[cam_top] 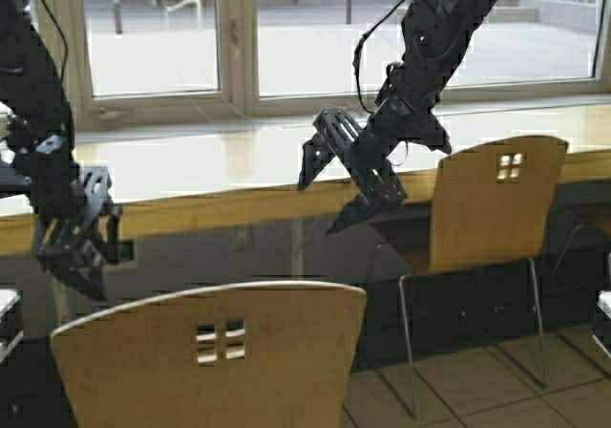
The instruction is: Push the chairs under the table
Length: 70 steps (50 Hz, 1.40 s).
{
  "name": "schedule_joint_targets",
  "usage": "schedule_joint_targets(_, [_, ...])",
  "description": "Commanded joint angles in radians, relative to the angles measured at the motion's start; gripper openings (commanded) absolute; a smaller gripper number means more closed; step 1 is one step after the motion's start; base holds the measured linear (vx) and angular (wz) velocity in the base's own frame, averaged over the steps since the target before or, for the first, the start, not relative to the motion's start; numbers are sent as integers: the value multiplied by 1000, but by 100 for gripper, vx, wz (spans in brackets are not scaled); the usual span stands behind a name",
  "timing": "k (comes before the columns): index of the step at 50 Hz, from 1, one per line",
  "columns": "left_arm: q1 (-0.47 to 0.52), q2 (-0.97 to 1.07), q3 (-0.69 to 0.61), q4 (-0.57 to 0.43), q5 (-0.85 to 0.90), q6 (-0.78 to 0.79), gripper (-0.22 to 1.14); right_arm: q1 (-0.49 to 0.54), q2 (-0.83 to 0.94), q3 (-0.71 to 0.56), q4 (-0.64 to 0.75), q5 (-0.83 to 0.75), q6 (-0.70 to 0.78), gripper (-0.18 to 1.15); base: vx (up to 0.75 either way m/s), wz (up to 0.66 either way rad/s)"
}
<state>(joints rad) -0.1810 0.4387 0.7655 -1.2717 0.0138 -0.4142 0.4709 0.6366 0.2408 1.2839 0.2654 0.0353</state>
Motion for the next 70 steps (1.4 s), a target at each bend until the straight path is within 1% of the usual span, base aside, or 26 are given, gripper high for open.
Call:
schedule_joint_targets(1, [-21, 23, -14, -9, 0, 2, 92, 2, 12, 6, 11, 3, 0, 104, 14, 10])
schedule_joint_targets(26, [-32, 158, -92, -9, 29, 3, 92, 2, 140, -8, 55, 11, 2, 104, 10, 7])
schedule_joint_targets(46, [-60, 272, -170, -12, 43, 2, 92, 2, 239, -75, 64, 49, 2, 104, 2, 0])
schedule_joint_targets(55, [-58, 304, -181, -12, 43, 3, 93, 2, 206, -57, 64, 55, 0, 104, -1, 0])
schedule_joint_targets(61, [-58, 348, -219, -11, 46, 3, 92, 2, 173, -52, 64, 46, -2, 104, 1, 2])
schedule_joint_targets(70, [-60, 403, -265, -12, 74, 3, 92, 2, 196, -54, 63, 46, 0, 104, 0, 0])
